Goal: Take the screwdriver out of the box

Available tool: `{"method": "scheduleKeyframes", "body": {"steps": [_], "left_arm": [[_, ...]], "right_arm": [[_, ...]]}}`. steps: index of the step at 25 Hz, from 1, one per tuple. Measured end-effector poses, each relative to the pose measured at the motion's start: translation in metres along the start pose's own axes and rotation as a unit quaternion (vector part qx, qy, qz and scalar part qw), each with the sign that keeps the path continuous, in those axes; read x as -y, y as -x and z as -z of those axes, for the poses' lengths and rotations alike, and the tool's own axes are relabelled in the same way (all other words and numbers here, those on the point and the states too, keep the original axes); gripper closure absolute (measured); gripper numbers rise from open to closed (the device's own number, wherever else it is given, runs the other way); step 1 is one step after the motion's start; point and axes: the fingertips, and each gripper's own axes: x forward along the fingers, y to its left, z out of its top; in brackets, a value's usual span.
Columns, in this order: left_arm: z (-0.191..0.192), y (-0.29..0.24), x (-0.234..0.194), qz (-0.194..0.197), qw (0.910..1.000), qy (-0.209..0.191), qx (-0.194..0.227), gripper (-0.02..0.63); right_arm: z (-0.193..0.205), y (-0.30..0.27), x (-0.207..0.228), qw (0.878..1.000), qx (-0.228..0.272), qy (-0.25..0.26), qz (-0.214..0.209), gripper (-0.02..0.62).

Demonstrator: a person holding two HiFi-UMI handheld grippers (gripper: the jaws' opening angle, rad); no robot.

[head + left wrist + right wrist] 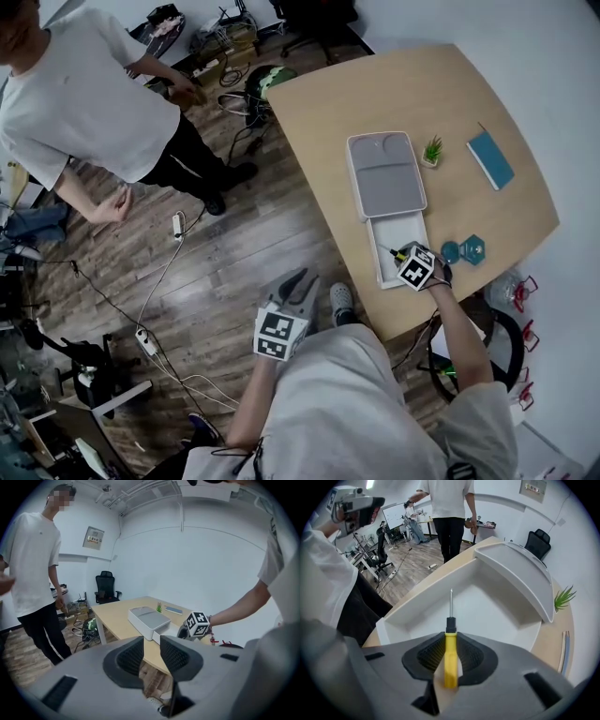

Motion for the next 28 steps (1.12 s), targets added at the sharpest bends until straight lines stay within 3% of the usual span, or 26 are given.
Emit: {"method": "scheduleKeyframes", "body": {"steps": [18, 28], "left_arm": [[-0.019, -0.014, 0.022, 0.053, 0.9981, -0.029, 0.010, 0.503], [-0.038, -0.033, 0.046, 0.095, 0.9946, -0.038, 0.016, 0.505]], "right_arm": [[-0.022, 0.050, 0.015, 0.994, 0.067, -0.058, 0.068, 0.512], [-0.034, 0.098, 0.008, 0.975, 0.154, -0.114, 0.113, 0.512]]}}
